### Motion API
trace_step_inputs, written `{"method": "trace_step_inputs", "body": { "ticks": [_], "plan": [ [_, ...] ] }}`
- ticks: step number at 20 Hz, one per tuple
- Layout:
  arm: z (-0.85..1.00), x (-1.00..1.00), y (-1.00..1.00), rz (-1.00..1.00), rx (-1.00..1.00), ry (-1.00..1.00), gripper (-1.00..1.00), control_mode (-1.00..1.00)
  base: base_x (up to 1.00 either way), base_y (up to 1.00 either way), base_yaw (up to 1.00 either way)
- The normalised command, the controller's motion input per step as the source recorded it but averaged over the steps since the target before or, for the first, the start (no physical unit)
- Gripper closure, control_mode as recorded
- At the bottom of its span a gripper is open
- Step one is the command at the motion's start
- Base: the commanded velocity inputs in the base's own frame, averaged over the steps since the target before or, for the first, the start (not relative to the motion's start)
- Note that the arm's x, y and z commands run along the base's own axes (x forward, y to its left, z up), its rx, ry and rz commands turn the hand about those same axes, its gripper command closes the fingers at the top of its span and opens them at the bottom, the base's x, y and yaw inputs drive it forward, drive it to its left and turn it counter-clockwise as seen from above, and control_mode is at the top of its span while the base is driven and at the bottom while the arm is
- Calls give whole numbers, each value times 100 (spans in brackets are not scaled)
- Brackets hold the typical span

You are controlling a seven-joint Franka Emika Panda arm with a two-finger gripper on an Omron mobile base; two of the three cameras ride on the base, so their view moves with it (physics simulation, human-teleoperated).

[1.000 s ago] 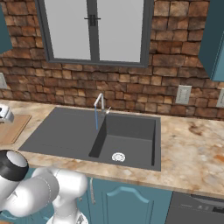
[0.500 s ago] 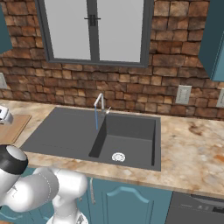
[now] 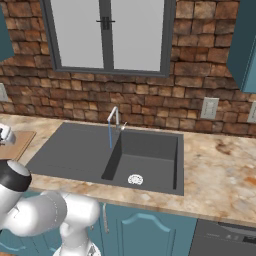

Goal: Pick the tangerine from the sink and place it on the cutting board to airdry. Then turn off the sink faucet.

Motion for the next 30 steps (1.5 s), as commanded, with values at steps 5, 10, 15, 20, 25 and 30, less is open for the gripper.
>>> {"method": "trace_step_inputs", "body": {
  "ticks": [5, 10, 15, 20, 25, 30],
  "plan": [
    [-14, 13, 10, 0, 0, 0, 100, -100, 0, 0, 0],
    [-8, 14, 2, -1, 0, 0, 100, -100, 0, 0, 0],
    [-14, 14, 5, -1, 0, 1, 100, -100, 0, 0, 0],
    [-17, 17, 7, -1, 0, 3, 100, -100, 0, 0, 0],
    [-16, 15, 8, -1, 0, 3, 100, -100, 0, 0, 0],
    [-15, 9, 13, -2, 0, 2, 100, -100, 0, 0, 0]
  ]
}}
